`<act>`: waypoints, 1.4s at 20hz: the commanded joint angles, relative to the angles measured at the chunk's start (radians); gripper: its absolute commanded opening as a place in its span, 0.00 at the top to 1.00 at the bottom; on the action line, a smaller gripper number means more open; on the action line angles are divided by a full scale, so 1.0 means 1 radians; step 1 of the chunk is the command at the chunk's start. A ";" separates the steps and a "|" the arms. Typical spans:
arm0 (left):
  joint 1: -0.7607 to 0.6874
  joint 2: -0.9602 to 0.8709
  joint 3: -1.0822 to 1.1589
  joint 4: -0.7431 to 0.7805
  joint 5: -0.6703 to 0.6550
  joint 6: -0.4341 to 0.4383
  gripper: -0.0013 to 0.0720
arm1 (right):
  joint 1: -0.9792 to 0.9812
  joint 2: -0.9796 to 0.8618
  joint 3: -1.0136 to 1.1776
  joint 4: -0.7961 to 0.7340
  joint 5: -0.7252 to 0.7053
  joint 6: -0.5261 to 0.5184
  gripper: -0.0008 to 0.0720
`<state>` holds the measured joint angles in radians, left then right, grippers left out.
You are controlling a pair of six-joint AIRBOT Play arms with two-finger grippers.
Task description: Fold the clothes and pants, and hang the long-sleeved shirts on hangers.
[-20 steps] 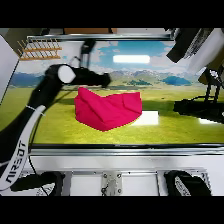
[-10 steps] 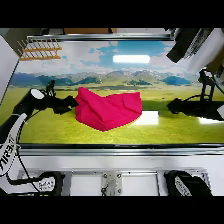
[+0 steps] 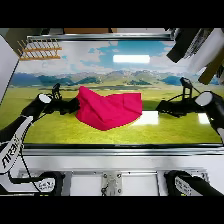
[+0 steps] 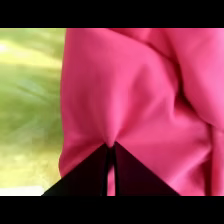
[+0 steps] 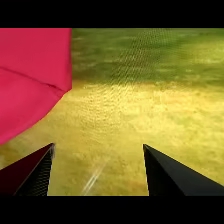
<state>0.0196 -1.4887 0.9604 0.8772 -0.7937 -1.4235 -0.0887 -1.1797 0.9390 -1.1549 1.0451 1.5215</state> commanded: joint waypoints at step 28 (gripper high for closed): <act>0.127 0.829 0.603 0.023 -0.223 0.032 0.97 | 0.179 0.408 0.628 0.088 0.042 -0.047 0.96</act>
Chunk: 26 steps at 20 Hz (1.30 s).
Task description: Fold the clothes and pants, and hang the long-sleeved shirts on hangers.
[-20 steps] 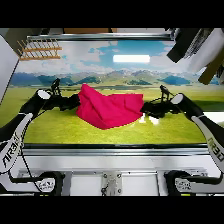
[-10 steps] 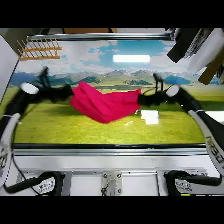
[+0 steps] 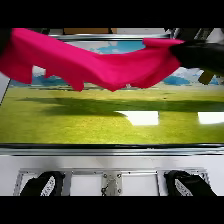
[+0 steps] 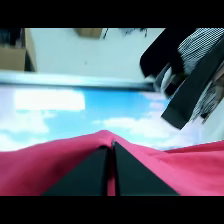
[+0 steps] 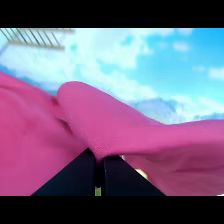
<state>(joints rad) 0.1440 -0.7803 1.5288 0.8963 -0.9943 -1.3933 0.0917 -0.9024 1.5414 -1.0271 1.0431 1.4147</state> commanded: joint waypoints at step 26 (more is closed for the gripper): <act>-0.096 -0.553 -0.463 0.029 0.018 -0.044 0.97 | -0.090 -0.262 -0.414 -0.357 0.250 0.214 0.12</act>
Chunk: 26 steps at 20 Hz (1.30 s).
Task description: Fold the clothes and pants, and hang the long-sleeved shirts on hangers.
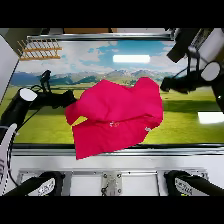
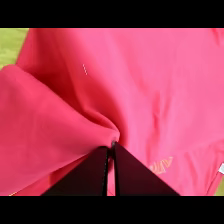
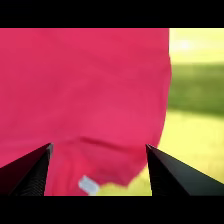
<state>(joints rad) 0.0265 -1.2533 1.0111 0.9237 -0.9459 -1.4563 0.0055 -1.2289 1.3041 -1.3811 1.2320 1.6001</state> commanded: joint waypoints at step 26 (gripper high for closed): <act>0.047 -0.216 -0.119 0.131 -0.042 0.195 0.23 | 0.365 -0.001 -0.734 0.433 -0.440 0.144 0.14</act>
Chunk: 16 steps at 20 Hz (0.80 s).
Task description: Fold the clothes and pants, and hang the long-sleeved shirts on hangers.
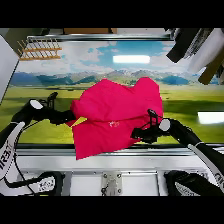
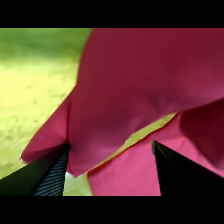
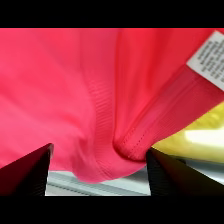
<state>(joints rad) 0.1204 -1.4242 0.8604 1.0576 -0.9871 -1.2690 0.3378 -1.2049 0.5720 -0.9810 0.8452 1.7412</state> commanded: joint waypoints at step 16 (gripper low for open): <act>0.208 0.540 0.496 -0.013 -0.189 -0.034 0.97 | -0.299 0.327 0.755 -0.351 0.272 -0.074 0.96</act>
<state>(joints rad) 0.2676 -1.0599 1.2095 1.0473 -1.1313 -1.2865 0.1261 -0.9939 1.1069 -1.2812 1.0351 1.6939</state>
